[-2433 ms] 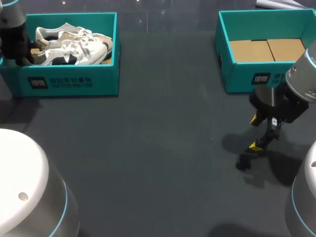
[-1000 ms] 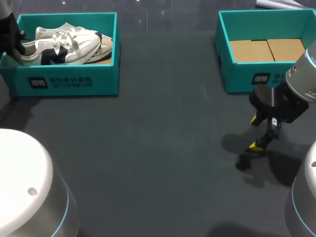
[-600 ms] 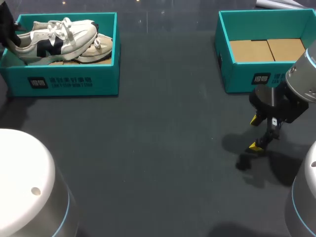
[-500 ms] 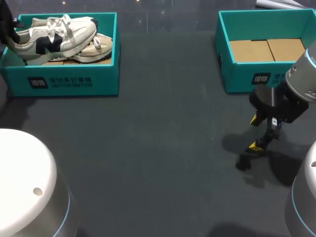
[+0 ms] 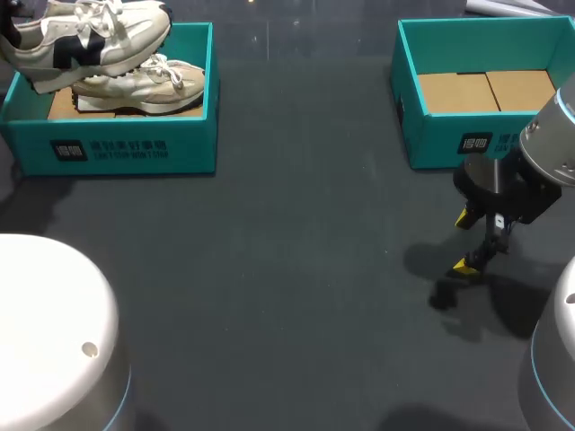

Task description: Take the shoe out of the shoebox, open the shoe tongue, remove and reinsert the insole, then place the shoe into the shoebox

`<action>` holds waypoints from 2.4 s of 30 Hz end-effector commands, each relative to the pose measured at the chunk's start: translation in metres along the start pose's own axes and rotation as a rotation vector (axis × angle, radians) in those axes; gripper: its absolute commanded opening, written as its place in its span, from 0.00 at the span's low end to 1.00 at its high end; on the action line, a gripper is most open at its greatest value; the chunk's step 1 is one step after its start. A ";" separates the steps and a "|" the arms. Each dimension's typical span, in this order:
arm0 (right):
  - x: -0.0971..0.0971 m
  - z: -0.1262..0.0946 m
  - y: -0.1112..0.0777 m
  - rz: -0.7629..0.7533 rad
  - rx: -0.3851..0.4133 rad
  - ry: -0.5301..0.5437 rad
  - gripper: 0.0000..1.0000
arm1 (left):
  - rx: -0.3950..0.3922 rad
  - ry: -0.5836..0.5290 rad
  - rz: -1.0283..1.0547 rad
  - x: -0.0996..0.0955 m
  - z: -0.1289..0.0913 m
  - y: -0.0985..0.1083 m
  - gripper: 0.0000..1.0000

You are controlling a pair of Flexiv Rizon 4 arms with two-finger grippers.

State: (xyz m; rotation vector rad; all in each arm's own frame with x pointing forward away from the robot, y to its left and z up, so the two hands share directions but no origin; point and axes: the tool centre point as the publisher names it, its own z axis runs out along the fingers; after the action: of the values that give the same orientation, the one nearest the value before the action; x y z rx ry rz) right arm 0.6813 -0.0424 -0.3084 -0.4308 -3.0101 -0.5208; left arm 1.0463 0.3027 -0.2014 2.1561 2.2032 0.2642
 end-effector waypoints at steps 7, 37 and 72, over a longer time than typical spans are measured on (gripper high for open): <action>0.001 0.000 0.000 0.000 0.002 -0.003 1.00 | 0.071 0.016 -0.007 0.003 -0.063 -0.010 0.00; 0.001 0.000 0.000 0.000 0.002 -0.003 1.00 | 0.034 0.061 0.037 -0.059 -0.114 -0.135 0.00; 0.001 0.000 0.000 0.000 0.002 -0.003 1.00 | 0.205 0.134 0.280 -0.214 -0.076 -0.268 0.00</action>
State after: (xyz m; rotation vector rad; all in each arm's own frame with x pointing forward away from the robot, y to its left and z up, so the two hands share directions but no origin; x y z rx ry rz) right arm 0.6813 -0.0424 -0.3084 -0.4308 -3.0101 -0.5208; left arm 0.7806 0.0976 -0.1748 2.6047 2.0577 0.1731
